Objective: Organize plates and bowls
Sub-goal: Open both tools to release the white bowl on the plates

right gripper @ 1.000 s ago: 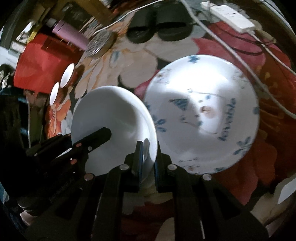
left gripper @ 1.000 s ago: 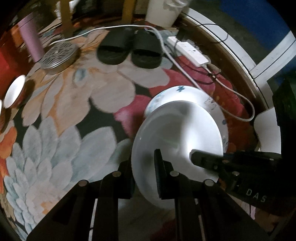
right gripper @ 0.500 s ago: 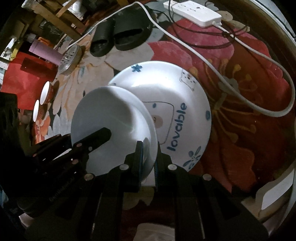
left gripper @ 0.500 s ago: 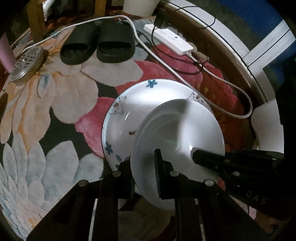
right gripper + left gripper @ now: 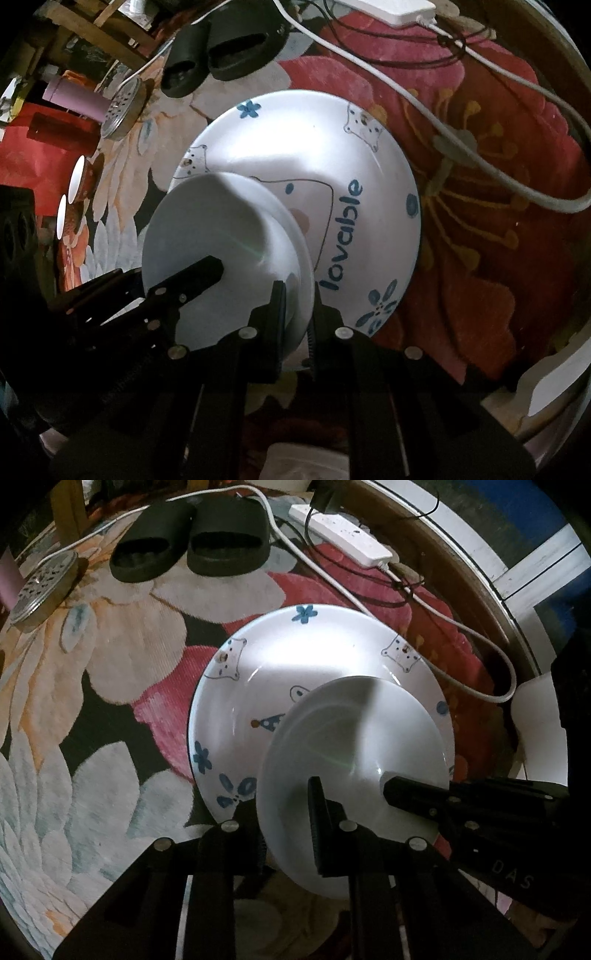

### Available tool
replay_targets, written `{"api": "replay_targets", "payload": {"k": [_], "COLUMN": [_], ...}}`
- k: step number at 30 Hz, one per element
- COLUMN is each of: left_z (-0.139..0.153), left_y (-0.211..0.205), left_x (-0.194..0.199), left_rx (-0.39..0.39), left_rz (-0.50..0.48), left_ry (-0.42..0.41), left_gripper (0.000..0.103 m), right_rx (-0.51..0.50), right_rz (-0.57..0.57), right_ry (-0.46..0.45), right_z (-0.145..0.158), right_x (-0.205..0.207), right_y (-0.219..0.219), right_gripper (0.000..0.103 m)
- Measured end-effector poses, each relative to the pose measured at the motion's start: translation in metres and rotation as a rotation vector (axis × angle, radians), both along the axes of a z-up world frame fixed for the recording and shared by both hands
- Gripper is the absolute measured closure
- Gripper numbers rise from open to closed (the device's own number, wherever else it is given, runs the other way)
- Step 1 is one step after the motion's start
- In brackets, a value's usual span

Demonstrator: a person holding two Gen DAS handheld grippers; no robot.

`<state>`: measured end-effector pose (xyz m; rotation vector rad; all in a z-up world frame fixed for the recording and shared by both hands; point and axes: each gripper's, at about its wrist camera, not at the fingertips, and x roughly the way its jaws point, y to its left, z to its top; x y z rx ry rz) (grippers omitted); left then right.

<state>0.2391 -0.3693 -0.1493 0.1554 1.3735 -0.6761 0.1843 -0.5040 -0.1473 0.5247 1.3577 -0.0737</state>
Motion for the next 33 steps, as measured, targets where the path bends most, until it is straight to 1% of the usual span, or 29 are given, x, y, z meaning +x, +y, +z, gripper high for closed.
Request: {"api": "replay_targets", "payload": {"k": [6, 8, 9, 12, 14, 15, 16, 17, 18, 20, 21, 22, 23, 24, 25, 27, 28, 30, 33], "left_z": [-0.007, -0.007, -0.006, 0.001, 0.004, 0.007, 0.011, 0.015, 0.02, 0.027, 0.029, 0.032, 0.034, 0.035, 0.035, 0.034, 0.034, 0.032, 0.031], "left_y": [-0.001, 0.0, 0.0, 0.0, 0.004, 0.007, 0.009, 0.01, 0.013, 0.02, 0.025, 0.03, 0.036, 0.039, 0.043, 0.049, 0.052, 0.057, 0.066], "left_x": [-0.001, -0.001, -0.002, -0.002, 0.001, 0.002, 0.003, 0.003, 0.004, 0.007, 0.009, 0.011, 0.014, 0.016, 0.018, 0.02, 0.021, 0.022, 0.023], "left_rx": [0.011, 0.002, -0.012, 0.002, -0.025, -0.044, -0.05, -0.048, -0.037, -0.045, -0.046, -0.05, -0.053, -0.049, -0.039, -0.014, -0.002, 0.021, 0.034], "left_rz": [0.001, 0.0, -0.003, -0.002, 0.012, 0.018, 0.019, 0.02, 0.027, 0.046, 0.057, 0.074, 0.092, 0.104, 0.115, 0.129, 0.133, 0.143, 0.155], "left_ry": [0.028, 0.037, 0.039, 0.004, 0.014, 0.018, 0.013, -0.001, -0.022, -0.038, -0.043, -0.05, -0.056, -0.061, -0.067, -0.079, -0.084, -0.088, -0.089], "left_gripper": [0.083, 0.069, 0.065, 0.055, 0.041, 0.039, 0.035, 0.027, 0.022, 0.012, 0.01, 0.004, 0.001, 0.001, 0.001, 0.001, 0.001, 0.001, 0.001], "right_rx": [0.018, 0.03, 0.029, 0.019, -0.009, -0.018, -0.026, -0.034, -0.044, -0.07, -0.081, -0.092, -0.099, -0.1, -0.103, -0.105, -0.109, -0.119, -0.126], "right_rz": [-0.005, -0.01, -0.009, -0.004, -0.005, -0.006, -0.006, -0.007, -0.006, 0.001, 0.001, -0.003, -0.01, -0.015, -0.022, -0.039, -0.04, -0.033, -0.021], "right_ry": [0.017, 0.009, 0.01, 0.003, -0.01, -0.016, -0.024, -0.029, -0.037, -0.056, -0.062, -0.068, -0.073, -0.075, -0.073, -0.07, -0.067, -0.067, -0.072], "right_z": [-0.006, -0.005, -0.005, -0.003, 0.002, 0.004, 0.008, 0.01, 0.013, 0.02, 0.022, 0.024, 0.025, 0.026, 0.026, 0.025, 0.025, 0.026, 0.027], "right_x": [0.002, 0.002, 0.003, 0.005, 0.005, 0.006, 0.007, 0.007, 0.008, 0.008, 0.009, 0.009, 0.01, 0.011, 0.011, 0.011, 0.011, 0.012, 0.015], "right_y": [0.001, 0.0, 0.001, 0.0, -0.001, -0.001, -0.002, -0.002, -0.002, -0.002, -0.002, -0.003, -0.005, -0.006, -0.007, -0.009, -0.008, -0.006, 0.001], "right_gripper": [0.09, 0.09, 0.09, 0.09, 0.09, 0.09, 0.09, 0.09, 0.089, 0.085, 0.074, 0.058, 0.048, 0.031, 0.017, 0.006, 0.003, 0.002, 0.0]}}
